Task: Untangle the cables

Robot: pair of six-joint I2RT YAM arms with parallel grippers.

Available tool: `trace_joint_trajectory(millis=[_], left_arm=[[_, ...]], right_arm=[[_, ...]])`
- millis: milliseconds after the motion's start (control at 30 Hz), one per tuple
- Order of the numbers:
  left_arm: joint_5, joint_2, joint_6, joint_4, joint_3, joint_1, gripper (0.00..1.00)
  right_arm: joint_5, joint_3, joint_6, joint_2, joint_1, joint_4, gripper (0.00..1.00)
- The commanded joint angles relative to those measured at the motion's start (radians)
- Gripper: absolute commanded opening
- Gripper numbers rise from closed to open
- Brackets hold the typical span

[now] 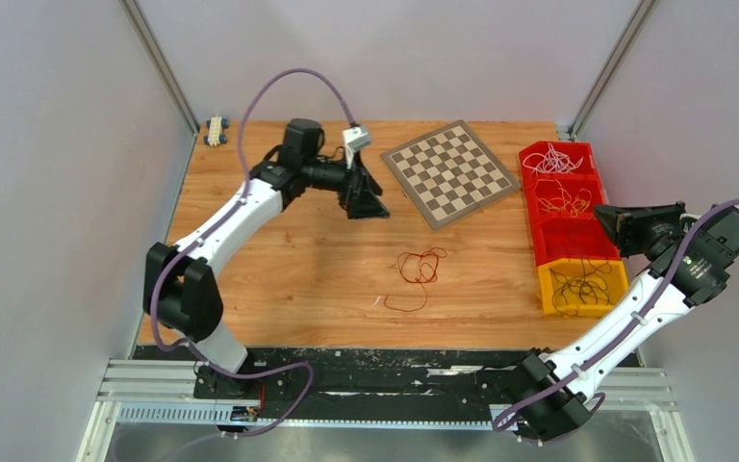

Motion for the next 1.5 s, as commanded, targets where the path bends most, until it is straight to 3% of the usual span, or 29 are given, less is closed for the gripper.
trace_joint_trajectory(millis=[0, 67, 267, 367, 400, 500, 700, 933, 1067, 1333, 1467], left_arm=[[-0.022, 0.126, -0.180, 0.283, 0.086, -0.186, 0.99], [-0.044, 0.223, -0.245, 0.420, 0.143, -0.296, 0.97], [0.056, 0.559, -0.533, 0.662, 0.371, -0.453, 0.87], [0.076, 0.700, -0.799, 0.834, 0.436, -0.502, 0.87], [0.079, 0.725, -0.847, 0.926, 0.446, -0.528, 0.88], [0.045, 0.841, -0.985, 1.004, 0.524, -0.578, 0.91], [-0.089, 0.966, -1.054, 0.996, 0.621, -0.641, 0.97], [-0.094, 1.044, -1.123, 1.039, 0.700, -0.702, 0.95], [-0.101, 1.069, -1.153, 1.076, 0.722, -0.717, 0.90], [-0.189, 1.056, -1.147, 0.986, 0.720, -0.724, 0.63], [-0.257, 1.038, -1.138, 0.904, 0.712, -0.718, 0.67]], right_arm=[[-0.026, 0.018, 0.039, -0.023, -0.005, 0.029, 0.00], [-0.037, 0.019, 0.044, -0.020, -0.005, 0.029, 0.00], [-0.099, -0.045, 0.009, -0.010, -0.003, 0.029, 0.00], [-0.103, -0.058, -0.013, -0.009, -0.003, 0.024, 0.00], [-0.103, -0.052, -0.016, -0.011, -0.002, 0.022, 0.00], [-0.104, -0.050, -0.010, -0.016, 0.002, 0.022, 0.00], [-0.106, -0.061, -0.018, -0.039, 0.006, 0.011, 0.00], [-0.114, -0.093, -0.024, -0.084, 0.012, -0.015, 0.00], [-0.111, -0.100, -0.029, -0.101, 0.011, -0.028, 0.00], [-0.126, -0.072, -0.028, -0.094, 0.027, -0.051, 0.00], [-0.132, -0.047, -0.039, -0.095, 0.034, -0.096, 0.00]])
